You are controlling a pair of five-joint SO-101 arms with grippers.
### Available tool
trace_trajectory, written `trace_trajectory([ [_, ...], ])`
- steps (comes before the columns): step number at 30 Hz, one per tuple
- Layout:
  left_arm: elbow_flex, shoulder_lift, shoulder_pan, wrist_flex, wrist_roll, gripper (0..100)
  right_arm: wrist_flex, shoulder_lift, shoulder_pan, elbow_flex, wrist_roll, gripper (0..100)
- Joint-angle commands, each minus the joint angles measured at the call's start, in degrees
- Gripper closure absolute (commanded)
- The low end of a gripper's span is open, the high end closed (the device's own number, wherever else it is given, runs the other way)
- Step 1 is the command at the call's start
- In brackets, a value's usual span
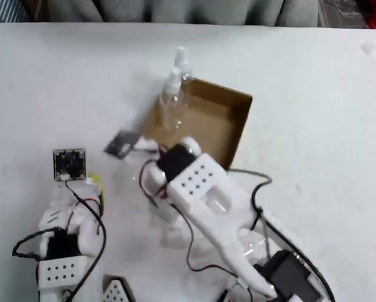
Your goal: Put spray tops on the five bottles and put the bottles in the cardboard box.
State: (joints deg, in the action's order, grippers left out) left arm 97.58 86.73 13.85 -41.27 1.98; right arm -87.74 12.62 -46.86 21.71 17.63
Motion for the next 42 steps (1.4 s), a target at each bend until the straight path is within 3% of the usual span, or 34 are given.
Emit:
trace_trajectory([
  [1,-0.3,1.2,0.5,1.7,0.6,93,8.3,2.4,0.6,7.0,7.4,92.1],
  [8,-0.3,1.2,0.5,1.7,0.6,93,21.3,0.1,0.6,17.5,6.4,78.1],
  [16,-0.3,1.2,0.5,1.8,0.6,93,27.3,-8.7,-4.3,17.9,6.2,83.3],
  [23,-0.3,1.2,0.5,1.7,0.6,93,29.1,-12.8,-4.4,16.6,6.3,84.6],
  [28,-0.3,1.2,0.5,1.8,0.6,93,26.8,-9.5,-4.4,16.4,6.4,99.0],
  [33,-0.3,1.2,0.5,1.8,0.6,93,17.8,0.7,-1.7,15.0,9.6,98.4],
  [42,-0.3,1.2,0.5,1.8,0.6,93,1.4,23.4,16.2,7.6,10.1,98.2],
])
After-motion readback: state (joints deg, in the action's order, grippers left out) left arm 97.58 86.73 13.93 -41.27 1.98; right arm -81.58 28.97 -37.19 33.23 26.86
